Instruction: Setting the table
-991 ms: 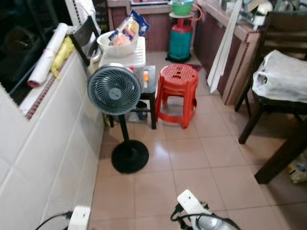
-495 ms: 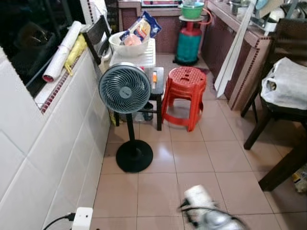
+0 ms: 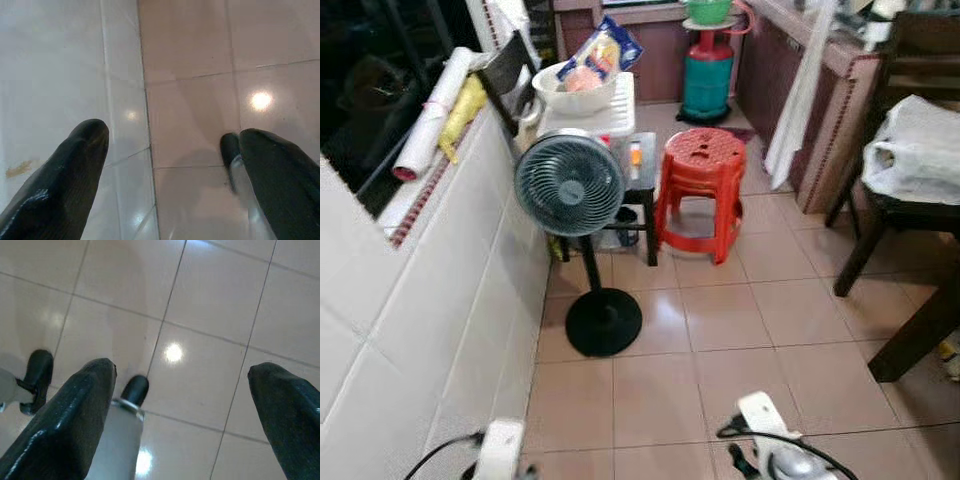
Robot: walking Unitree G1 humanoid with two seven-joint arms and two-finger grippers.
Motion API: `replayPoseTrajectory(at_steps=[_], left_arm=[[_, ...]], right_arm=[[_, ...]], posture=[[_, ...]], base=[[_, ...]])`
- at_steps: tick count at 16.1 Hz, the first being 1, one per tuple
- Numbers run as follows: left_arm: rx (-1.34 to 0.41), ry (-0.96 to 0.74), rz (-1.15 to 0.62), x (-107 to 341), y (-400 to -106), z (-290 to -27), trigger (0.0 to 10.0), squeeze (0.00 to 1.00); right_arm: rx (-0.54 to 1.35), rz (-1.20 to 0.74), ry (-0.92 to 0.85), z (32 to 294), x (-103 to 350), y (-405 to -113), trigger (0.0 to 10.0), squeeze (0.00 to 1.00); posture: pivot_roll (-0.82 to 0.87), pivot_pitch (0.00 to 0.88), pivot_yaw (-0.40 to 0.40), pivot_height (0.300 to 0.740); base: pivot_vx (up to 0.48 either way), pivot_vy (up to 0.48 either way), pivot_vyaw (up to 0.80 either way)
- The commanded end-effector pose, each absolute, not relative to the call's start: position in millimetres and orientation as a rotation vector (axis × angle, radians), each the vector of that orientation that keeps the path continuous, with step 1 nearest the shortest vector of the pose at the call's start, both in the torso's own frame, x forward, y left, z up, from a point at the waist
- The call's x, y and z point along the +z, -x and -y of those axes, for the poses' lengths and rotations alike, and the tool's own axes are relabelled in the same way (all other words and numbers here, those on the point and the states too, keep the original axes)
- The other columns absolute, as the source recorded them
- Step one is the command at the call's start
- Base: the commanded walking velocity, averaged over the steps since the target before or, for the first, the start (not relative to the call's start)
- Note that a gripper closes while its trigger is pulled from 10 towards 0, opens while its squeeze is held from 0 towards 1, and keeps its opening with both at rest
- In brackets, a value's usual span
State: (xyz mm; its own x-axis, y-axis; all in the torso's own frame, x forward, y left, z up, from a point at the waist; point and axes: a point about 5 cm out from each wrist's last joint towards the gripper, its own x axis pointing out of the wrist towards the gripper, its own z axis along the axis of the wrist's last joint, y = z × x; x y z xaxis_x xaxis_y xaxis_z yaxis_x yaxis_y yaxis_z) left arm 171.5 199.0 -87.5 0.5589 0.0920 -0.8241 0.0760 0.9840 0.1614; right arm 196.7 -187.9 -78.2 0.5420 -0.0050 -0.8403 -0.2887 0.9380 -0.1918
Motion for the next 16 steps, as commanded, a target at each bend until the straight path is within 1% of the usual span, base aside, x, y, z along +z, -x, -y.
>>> replayPoseTrajectory(at_steps=[1,4,7,10,12,14,16], left_arm=[[-0.004,-0.209,-0.956,-82.5,-184.6,-193.7,10.0,0.0],[0.037,-0.167,-0.986,-86.7,-176.1,-194.4,10.0,0.0],[0.074,-0.128,-0.998,-87.6,-175.2,-193.2,10.0,0.0],[0.122,-0.067,-1.016,-89.6,-171.8,-191.1,10.0,0.0],[0.184,-0.008,-1.018,-90.5,-168.6,-194.8,10.0,0.0],[0.168,-0.012,-1.016,-90.1,-169.2,-195.9,10.0,0.0],[0.154,-0.016,-1.034,-90.9,-168.0,-195.5,10.0,0.0]], right_arm=[[0.167,-0.973,0.312,184.6,-77.9,-197.7,10.0,0.0],[0.155,-0.977,0.316,188.5,-77.9,-196.9,10.0,0.0],[0.135,-0.976,0.293,189.7,-76.5,-199.4,10.0,0.0],[0.041,-0.968,0.154,190.2,-72.7,-207.0,10.0,0.0],[-0.004,-0.949,0.07,185.9,-68.8,-215.2,10.0,0.0],[0.032,-0.946,0.093,179.1,-68.3,-217.4,10.0,0.0],[0.038,-0.95,0.096,177.7,-69.0,-216.6,10.0,0.0]], posture=[[-0.1,0.0,0.1,0.74],[-0.11,0.0,0.091,0.74],[-0.1,0.0,0.076,0.74],[-0.08,0.0,0.066,0.74],[-0.08,0.0,0.062,0.74],[-0.07,0.0,0.061,0.74],[-0.07,0.0,0.061,0.74]], base=[[0.0,0.0,0.0],[0.0,0.0,0.0],[0.0,0.0,0.0],[0.0,0.0,0.0],[0.0,0.0,0.0],[0.0,0.0,0.0],[0.0,0.0,0.0]])
